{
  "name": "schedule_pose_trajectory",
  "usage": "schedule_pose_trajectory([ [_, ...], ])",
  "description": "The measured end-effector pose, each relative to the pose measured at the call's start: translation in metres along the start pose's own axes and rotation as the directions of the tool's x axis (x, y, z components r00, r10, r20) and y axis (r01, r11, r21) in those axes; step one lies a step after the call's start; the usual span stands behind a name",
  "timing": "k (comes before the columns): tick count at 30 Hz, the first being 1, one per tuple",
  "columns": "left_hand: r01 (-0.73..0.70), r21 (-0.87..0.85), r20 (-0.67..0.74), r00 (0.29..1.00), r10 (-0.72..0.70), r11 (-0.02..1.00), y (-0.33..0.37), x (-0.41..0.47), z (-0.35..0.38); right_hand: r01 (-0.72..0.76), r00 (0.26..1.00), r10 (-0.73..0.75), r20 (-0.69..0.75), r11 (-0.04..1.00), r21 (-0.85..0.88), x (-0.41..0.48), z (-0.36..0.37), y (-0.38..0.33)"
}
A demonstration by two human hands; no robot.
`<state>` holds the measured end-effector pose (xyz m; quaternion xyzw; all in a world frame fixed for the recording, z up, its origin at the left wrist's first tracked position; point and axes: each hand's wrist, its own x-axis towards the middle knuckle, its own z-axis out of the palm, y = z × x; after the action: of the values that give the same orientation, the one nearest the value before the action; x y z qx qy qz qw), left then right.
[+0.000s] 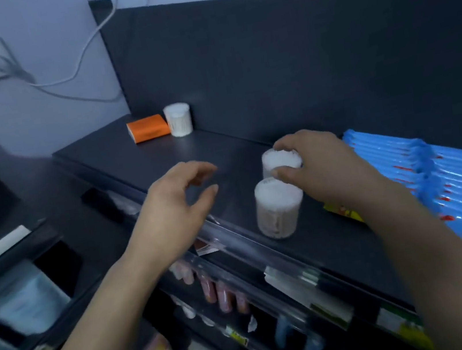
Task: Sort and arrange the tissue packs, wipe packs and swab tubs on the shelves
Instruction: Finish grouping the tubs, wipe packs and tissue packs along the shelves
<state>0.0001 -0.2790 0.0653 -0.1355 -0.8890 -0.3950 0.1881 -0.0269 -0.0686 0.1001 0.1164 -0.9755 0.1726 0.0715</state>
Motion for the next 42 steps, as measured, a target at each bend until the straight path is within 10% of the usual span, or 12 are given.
schedule_pose_trajectory([
  [7, 0.011, 0.07, 0.268, 0.963, -0.03, 0.997, -0.018, 0.055, 0.035, -0.066, 0.994, 0.068, 0.089, 0.998, -0.025, 0.067, 0.014, 0.021],
  [18, -0.118, 0.165, 0.763, 0.645, -0.051, 0.979, -0.014, 0.103, 0.094, -0.197, 0.828, 0.282, 0.486, 0.956, -0.219, 0.118, 0.029, 0.043],
  [30, -0.102, 0.234, 0.662, 0.745, -0.082, 0.967, -0.091, 0.146, 0.042, -0.361, 0.765, 0.451, 0.459, 0.892, -0.274, 0.14, 0.047, 0.018],
  [34, -0.085, 0.163, 0.734, 0.677, -0.063, 0.983, -0.108, 0.155, 0.036, -0.346, 0.757, 0.451, 0.473, 0.891, -0.295, 0.137, 0.058, 0.014],
  [42, 0.076, 0.015, 0.648, 0.759, -0.067, 0.997, -0.114, 0.173, 0.036, -0.645, 0.763, 0.623, 0.173, 0.717, 0.262, 0.1, 0.037, 0.01],
])
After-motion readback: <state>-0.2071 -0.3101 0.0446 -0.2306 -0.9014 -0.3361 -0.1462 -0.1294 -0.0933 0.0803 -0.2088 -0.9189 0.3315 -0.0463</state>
